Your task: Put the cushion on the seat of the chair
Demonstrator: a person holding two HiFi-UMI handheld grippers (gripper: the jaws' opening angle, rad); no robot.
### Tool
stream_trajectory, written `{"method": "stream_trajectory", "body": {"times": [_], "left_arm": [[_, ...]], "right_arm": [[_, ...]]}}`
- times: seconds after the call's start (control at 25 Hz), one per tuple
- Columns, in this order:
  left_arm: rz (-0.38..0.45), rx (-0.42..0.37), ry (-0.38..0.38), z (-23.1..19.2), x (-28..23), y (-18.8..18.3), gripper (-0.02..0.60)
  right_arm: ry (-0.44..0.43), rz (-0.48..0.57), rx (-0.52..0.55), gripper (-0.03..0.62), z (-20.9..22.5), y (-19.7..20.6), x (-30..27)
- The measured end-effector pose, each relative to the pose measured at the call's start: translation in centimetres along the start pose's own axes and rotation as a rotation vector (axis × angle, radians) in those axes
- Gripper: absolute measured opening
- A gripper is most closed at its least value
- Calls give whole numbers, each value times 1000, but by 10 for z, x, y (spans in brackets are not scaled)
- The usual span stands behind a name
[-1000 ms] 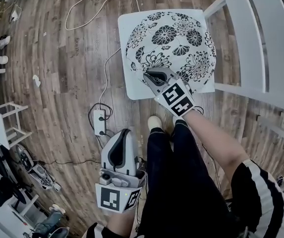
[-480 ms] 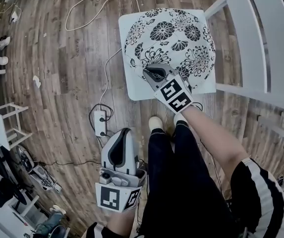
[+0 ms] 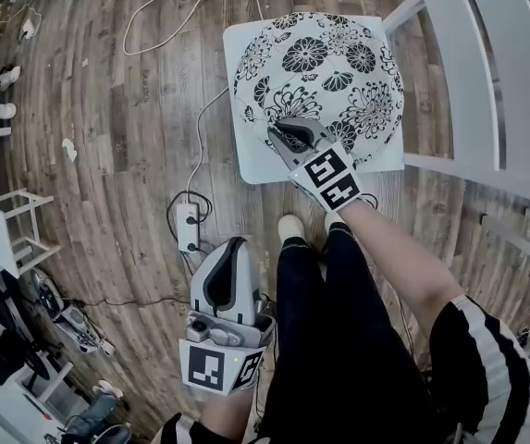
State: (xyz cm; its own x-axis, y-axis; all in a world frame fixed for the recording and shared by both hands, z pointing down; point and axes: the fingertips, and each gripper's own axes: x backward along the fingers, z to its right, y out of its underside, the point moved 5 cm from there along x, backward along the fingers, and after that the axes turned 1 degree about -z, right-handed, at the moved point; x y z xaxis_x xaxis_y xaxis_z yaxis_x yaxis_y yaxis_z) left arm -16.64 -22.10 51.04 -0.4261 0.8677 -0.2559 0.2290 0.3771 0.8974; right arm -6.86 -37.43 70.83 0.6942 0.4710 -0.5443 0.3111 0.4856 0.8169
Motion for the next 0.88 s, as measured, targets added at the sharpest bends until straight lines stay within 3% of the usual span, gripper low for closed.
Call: {"method": "stream_trajectory", "body": {"times": [0.48,0.88], "left_arm": [[2,1,6,4,1,-3,14],[6,-12,28,6,9,10,14]], "right_arm": [[32,28,-39,103,-11,4,11],[58,24,-58,123,-23,24,15]]}}
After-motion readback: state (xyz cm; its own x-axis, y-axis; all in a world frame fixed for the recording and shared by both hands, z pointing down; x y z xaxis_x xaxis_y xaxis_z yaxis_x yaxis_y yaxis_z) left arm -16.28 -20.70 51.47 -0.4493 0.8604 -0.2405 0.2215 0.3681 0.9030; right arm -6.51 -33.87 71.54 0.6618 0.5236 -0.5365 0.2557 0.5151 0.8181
